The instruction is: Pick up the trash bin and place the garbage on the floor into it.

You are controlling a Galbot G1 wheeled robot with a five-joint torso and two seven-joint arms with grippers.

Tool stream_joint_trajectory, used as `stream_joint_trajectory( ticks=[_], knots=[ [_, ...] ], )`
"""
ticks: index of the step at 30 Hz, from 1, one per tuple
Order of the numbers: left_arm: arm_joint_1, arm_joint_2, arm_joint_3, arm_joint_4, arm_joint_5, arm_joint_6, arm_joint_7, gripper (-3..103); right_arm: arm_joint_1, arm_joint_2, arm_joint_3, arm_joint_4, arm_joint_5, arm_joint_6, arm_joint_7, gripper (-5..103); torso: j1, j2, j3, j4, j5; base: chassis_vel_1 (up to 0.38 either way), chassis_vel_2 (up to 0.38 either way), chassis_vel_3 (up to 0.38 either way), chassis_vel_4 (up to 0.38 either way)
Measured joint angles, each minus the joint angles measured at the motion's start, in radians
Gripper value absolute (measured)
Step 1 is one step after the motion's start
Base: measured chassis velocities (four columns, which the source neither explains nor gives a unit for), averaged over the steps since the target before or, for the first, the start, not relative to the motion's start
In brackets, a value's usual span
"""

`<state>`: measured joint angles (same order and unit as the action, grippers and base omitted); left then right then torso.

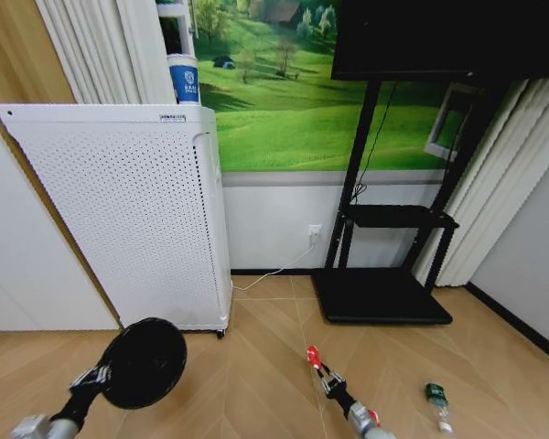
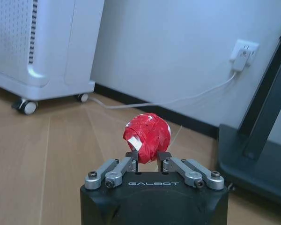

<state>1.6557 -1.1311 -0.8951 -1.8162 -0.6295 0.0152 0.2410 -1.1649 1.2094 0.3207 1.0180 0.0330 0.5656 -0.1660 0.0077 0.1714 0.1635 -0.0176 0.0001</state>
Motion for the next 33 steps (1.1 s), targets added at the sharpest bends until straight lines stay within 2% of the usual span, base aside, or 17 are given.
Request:
stream_joint_trajectory(
  ticks=[1, 5, 6, 8, 9, 10, 11, 13, 16, 22, 23, 24, 25, 27, 30, 31, 33],
  knots=[
    [-0.019, 0.030, 0.050, 0.019, -0.044, 0.008, -0.001, 4, -0.001, -0.009, 0.001, 0.030, 0.014, -0.003, 0.000, 20, 0.000, 0.000, 0.000, 0.0011, -0.0002, 0.000, 0.000, 0.000, 0.000],
    [-0.074, 0.091, 0.168, 0.049, -0.130, 0.029, -0.003, 4, -0.013, -0.035, 0.009, 0.106, 0.040, -0.003, -0.007, 20, 0.000, 0.000, 0.000, -0.0004, -0.0001, 0.000, 0.000, 0.000, 0.000],
    [-0.074, 0.091, 0.168, 0.049, -0.130, 0.029, -0.003, 4, -0.013, -0.035, 0.009, 0.106, 0.040, -0.003, -0.007, 20, 0.000, 0.000, 0.000, -0.0004, -0.0001, 0.000, 0.000, 0.000, 0.000],
    [-0.121, 0.137, 0.294, 0.052, -0.265, 0.050, -0.018, 4, -0.031, -0.067, 0.008, 0.184, 0.081, 0.005, -0.015, 20, 0.000, 0.000, 0.000, 0.0000, 0.0000, 0.000, 0.000, 0.000, 0.000],
    [-0.121, 0.137, 0.294, 0.052, -0.265, 0.050, -0.018, 4, -0.031, -0.067, 0.008, 0.184, 0.081, 0.005, -0.015, 20, 0.000, 0.000, 0.000, 0.0000, 0.0000, 0.000, 0.000, 0.000, 0.000],
    [-0.146, 0.158, 0.359, 0.052, -0.366, 0.063, -0.048, 4, -0.050, -0.080, 0.021, 0.222, 0.099, 0.018, -0.015, 20, 0.000, 0.000, 0.000, 0.0000, 0.0000, 0.000, 0.000, 0.000, 0.000],
    [-0.146, 0.158, 0.359, 0.052, -0.366, 0.063, -0.048, 4, -0.050, -0.080, 0.021, 0.222, 0.099, 0.018, -0.015, 20, 0.000, 0.000, 0.000, 0.0000, 0.0000, 0.000, 0.000, 0.000, 0.000],
    [-0.193, 0.181, 0.452, 0.058, -0.502, 0.079, -0.096, 4, -0.090, -0.108, 0.051, 0.298, 0.123, 0.043, -0.015, 20, 0.000, 0.000, 0.000, -0.0003, 0.0002, 0.000, 0.000, 0.000, 0.000],
    [-0.248, 0.187, 0.528, 0.080, -0.586, 0.085, -0.146, 4, -0.145, -0.148, 0.092, 0.379, 0.154, 0.058, -0.015, 20, 0.000, 0.000, 0.000, 0.0000, -0.0001, 0.000, 0.000, 0.000, 0.000],
    [-0.288, 0.172, 0.564, 0.086, -0.629, 0.091, -0.209, 4, -0.205, -0.189, 0.136, 0.458, 0.192, 0.078, -0.014, 20, 0.000, 0.000, 0.000, -0.0001, -0.0001, 0.000, 0.000, 0.000, 0.000],
    [-0.293, 0.167, 0.566, 0.084, -0.629, 0.099, -0.235, 4, -0.231, -0.205, 0.148, 0.497, 0.216, 0.087, -0.014, 20, 0.000, 0.000, 0.000, 0.0000, -0.0001, 0.000, 0.000, 0.000, 0.000],
    [-0.298, 0.167, 0.566, 0.083, -0.620, 0.106, -0.263, 4, -0.255, -0.217, 0.159, 0.541, 0.239, 0.094, -0.017, 20, 0.000, 0.000, 0.000, 0.0000, 0.0001, 0.000, 0.000, 0.000, 0.000],
    [-0.298, 0.167, 0.566, 0.083, -0.620, 0.106, -0.263, 4, -0.255, -0.217, 0.159, 0.541, 0.239, 0.094, -0.017, 20, 0.000, 0.000, 0.000, 0.0000, 0.0001, 0.000, 0.000, 0.000, 0.000],
    [-0.308, 0.179, 0.559, 0.079, -0.600, 0.131, -0.331, 4, -0.299, -0.236, 0.169, 0.629, 0.287, 0.103, -0.050, 20, 0.000, 0.000, 0.000, 0.0000, -0.0005, 0.000, 0.000, 0.000, 0.000],
    [-0.312, 0.198, 0.549, 0.078, -0.590, 0.147, -0.363, 4, -0.317, -0.239, 0.169, 0.671, 0.305, 0.103, -0.066, 20, 0.000, 0.000, 0.000, 0.0001, 0.0000, 0.000, 0.000, 0.000, 0.000],
    [-0.316, 0.223, 0.540, 0.080, -0.571, 0.170, -0.382, 4, -0.331, -0.238, 0.158, 0.718, 0.316, 0.098, -0.085, 20, 0.000, 0.000, 0.000, 0.0001, 0.0000, 0.000, 0.000, 0.000, 0.000],
    [-0.319, 0.231, 0.539, 0.086, -0.559, 0.180, -0.383, 4, -0.334, -0.236, 0.151, 0.735, 0.316, 0.095, -0.091, 20, 0.000, 0.000, 0.000, 0.0001, 0.0000, 0.000, 0.000, 0.000, 0.000]
  ],
)
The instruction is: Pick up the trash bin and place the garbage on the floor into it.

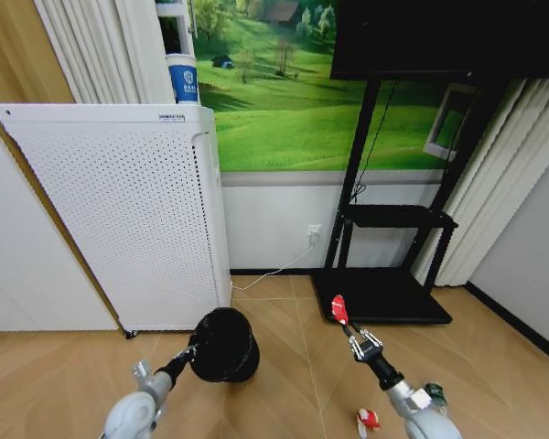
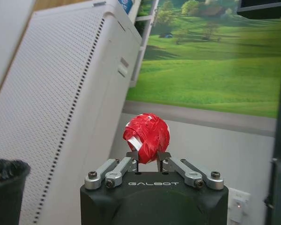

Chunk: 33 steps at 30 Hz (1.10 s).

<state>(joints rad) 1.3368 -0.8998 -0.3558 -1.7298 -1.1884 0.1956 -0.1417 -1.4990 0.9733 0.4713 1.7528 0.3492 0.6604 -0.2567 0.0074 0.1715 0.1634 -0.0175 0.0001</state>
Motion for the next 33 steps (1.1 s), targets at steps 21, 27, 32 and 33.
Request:
stream_joint_trajectory(
  ticks=[21, 27, 32, 33],
  knots=[
    [-0.390, 0.017, 0.294, 0.200, 0.176, 0.184, 0.258, 4, 0.069, 0.001, -0.285, 0.135, -0.033, -0.081, -0.033, 20, 0.000, 0.000, 0.000, 0.0000, 0.0000, 0.000, 0.000, 0.000, 0.000],
    [-0.428, 0.008, 0.325, 0.210, 0.189, 0.197, 0.311, 4, 0.085, 0.006, -0.321, 0.135, -0.047, -0.090, -0.031, 19, 0.000, 0.000, 0.000, -0.0002, -0.0002, 0.000, 0.000, 0.000, 0.000],
    [-0.419, 0.032, 0.331, 0.170, 0.263, 0.227, 0.584, 4, 0.116, 0.016, -0.396, 0.117, -0.089, -0.106, -0.027, 19, 0.000, 0.000, 0.000, 0.0000, 0.0001, 0.000, 0.000, 0.000, 0.000],
    [-0.419, 0.032, 0.331, 0.170, 0.263, 0.227, 0.584, 4, 0.116, 0.016, -0.396, 0.117, -0.089, -0.106, -0.027, 19, 0.000, 0.000, 0.000, 0.0000, 0.0001, 0.000, 0.000, 0.000, 0.000]
  ],
)
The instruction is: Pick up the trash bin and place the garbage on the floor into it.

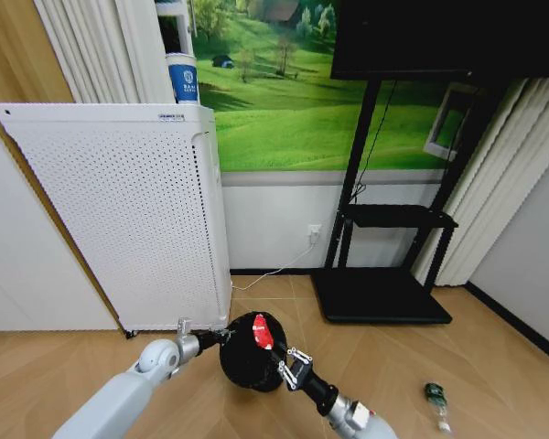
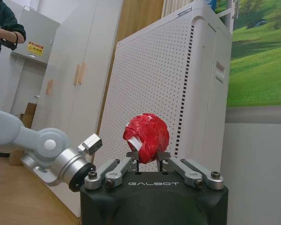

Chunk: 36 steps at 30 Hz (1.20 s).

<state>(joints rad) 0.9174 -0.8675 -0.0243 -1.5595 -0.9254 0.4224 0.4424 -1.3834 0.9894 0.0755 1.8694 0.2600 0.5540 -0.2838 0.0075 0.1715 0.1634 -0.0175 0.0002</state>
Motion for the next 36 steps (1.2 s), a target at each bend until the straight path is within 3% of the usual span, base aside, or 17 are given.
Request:
stream_joint_trajectory(
  ticks=[2, 11, 19, 23, 24, 25, 26, 29, 32, 36],
  knots=[
    [0.031, 0.019, -0.029, -0.021, 0.021, 0.009, 0.043, 4, 0.006, -0.002, -0.007, -0.012, -0.008, -0.001, 0.000, 19, 0.000, 0.000, 0.000, 0.0003, -0.0001, 0.000, 0.000, 0.000, 0.000],
    [0.045, 0.024, -0.065, -0.025, 0.017, -0.015, 0.055, 4, -0.006, -0.019, -0.026, -0.014, -0.029, -0.001, -0.005, 18, 0.000, 0.000, 0.000, -0.0003, -0.0001, 0.000, 0.000, 0.000, 0.000],
    [0.008, -0.037, -0.020, 0.005, -0.021, -0.019, 0.012, 4, -0.007, -0.021, -0.041, -0.010, -0.037, -0.011, -0.008, 50, 0.000, 0.000, 0.000, -0.0003, -0.0001, 0.000, 0.000, 0.000, 0.000],
    [0.007, -0.051, -0.004, 0.004, -0.029, -0.012, -0.003, 4, -0.012, -0.020, -0.038, -0.011, -0.039, -0.011, -0.008, 55, 0.000, 0.000, 0.000, -0.0003, -0.0003, 0.000, 0.000, 0.000, 0.000],
    [0.015, -0.055, 0.002, -0.003, -0.047, 0.006, -0.059, 4, -0.028, -0.018, 0.009, -0.002, -0.028, -0.005, 0.006, 77, 0.000, 0.000, 0.000, -0.0001, -0.0001, 0.000, 0.000, 0.000, 0.000],
    [0.019, -0.053, -0.006, -0.002, -0.061, 0.010, -0.106, 4, -0.038, -0.018, 0.050, 0.012, -0.012, -0.004, 0.019, 83, 0.000, 0.000, 0.000, 0.0000, -0.0001, 0.000, 0.000, 0.000, 0.000],
    [0.019, -0.053, -0.006, -0.002, -0.061, 0.010, -0.106, 4, -0.038, -0.018, 0.050, 0.012, -0.012, -0.004, 0.019, 83, 0.000, 0.000, 0.000, 0.0000, -0.0001, 0.000, 0.000, 0.000, 0.000],
    [0.019, -0.056, -0.034, 0.007, -0.079, 0.016, -0.191, 4, -0.059, -0.027, 0.117, 0.045, 0.023, 0.001, 0.064, 97, 0.000, 0.000, 0.000, 0.0000, 0.0000, 0.000, 0.000, 0.000, 0.000],
    [0.019, -0.058, -0.050, 0.009, -0.090, 0.018, -0.224, 4, -0.072, -0.036, 0.154, 0.060, 0.034, -0.001, 0.100, 99, 0.000, 0.000, 0.000, 0.0000, -0.0002, 0.000, 0.000, 0.000, 0.000],
    [0.021, -0.056, -0.090, 0.006, -0.110, 0.020, -0.278, 4, -0.105, -0.041, 0.232, 0.051, 0.048, -0.081, 0.245, 100, 0.000, 0.000, 0.000, -0.0003, -0.0003, 0.000, 0.000, 0.000, 0.000]
  ],
)
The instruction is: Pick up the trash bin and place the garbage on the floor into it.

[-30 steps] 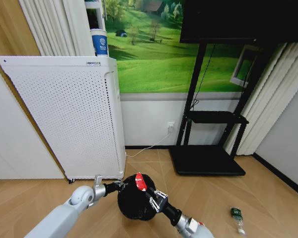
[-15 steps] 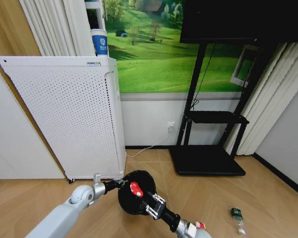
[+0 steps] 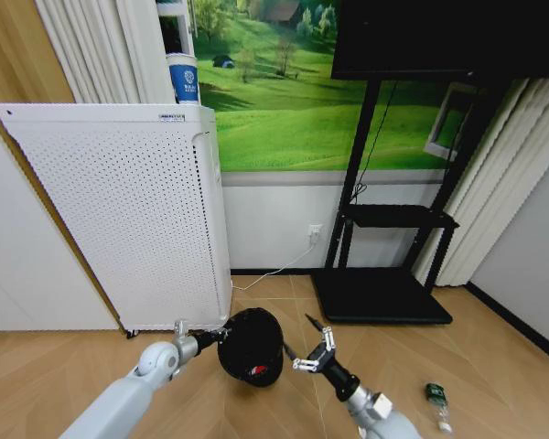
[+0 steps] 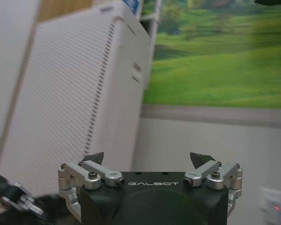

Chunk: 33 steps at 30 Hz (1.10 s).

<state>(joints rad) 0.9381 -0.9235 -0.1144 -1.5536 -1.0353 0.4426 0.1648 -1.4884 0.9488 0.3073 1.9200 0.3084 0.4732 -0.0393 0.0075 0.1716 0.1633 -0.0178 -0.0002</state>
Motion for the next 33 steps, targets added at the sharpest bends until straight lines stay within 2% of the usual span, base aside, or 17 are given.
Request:
stream_joint_trajectory(
  ticks=[2, 3, 4, 5, 9, 16, 23, 33],
  knots=[
    [0.010, 0.004, -0.022, -0.010, -0.010, 0.000, -0.022, 4, -0.012, 0.009, 0.012, -0.049, 0.006, -0.087, 0.082, 100, 0.000, 0.000, 0.000, 0.0000, 0.0002, 0.000, 0.000, 0.000, 0.000],
    [0.010, 0.004, -0.022, -0.010, -0.010, 0.000, -0.022, 4, -0.012, 0.009, 0.012, -0.049, 0.006, -0.087, 0.082, 100, 0.000, 0.000, 0.000, 0.0000, 0.0002, 0.000, 0.000, 0.000, 0.000],
    [0.020, 0.009, -0.038, -0.018, -0.013, 0.000, -0.031, 4, -0.017, 0.012, 0.012, -0.087, -0.003, -0.135, 0.118, 100, 0.000, 0.000, 0.000, 0.0000, 0.0004, 0.000, 0.000, 0.000, 0.000],
    [0.029, 0.014, -0.052, -0.027, -0.017, 0.000, -0.036, 4, -0.026, 0.012, 0.012, -0.115, -0.010, -0.171, 0.131, 100, 0.000, 0.000, 0.000, 0.0002, 0.0004, 0.000, 0.000, 0.000, 0.000],
    [0.053, 0.031, -0.088, -0.046, -0.024, 0.000, -0.039, 4, -0.055, 0.000, 0.008, -0.167, -0.020, -0.221, 0.136, 100, 0.000, 0.000, 0.000, 0.0001, 0.0004, 0.000, 0.000, 0.000, 0.000],
    [0.086, 0.041, -0.131, -0.067, -0.023, 0.000, -0.038, 4, -0.122, -0.022, 0.006, -0.232, -0.025, -0.217, 0.101, 100, 0.000, 0.000, 0.000, 0.0004, 0.0002, 0.000, 0.000, 0.000, 0.000],
    [0.100, 0.031, -0.145, -0.077, -0.017, -0.001, -0.036, 4, -0.152, -0.027, -0.012, -0.299, -0.026, -0.208, 0.073, 100, 0.000, 0.000, 0.000, -0.0004, 0.0001, 0.000, 0.000, 0.000, 0.000],
    [0.145, 0.018, -0.179, -0.102, -0.003, -0.009, -0.024, 4, 0.005, -0.013, -0.067, -0.636, -0.127, -0.189, 0.035, 100, 0.000, 0.000, 0.000, 0.0003, 0.0003, 0.000, 0.000, 0.000, 0.000]
  ],
)
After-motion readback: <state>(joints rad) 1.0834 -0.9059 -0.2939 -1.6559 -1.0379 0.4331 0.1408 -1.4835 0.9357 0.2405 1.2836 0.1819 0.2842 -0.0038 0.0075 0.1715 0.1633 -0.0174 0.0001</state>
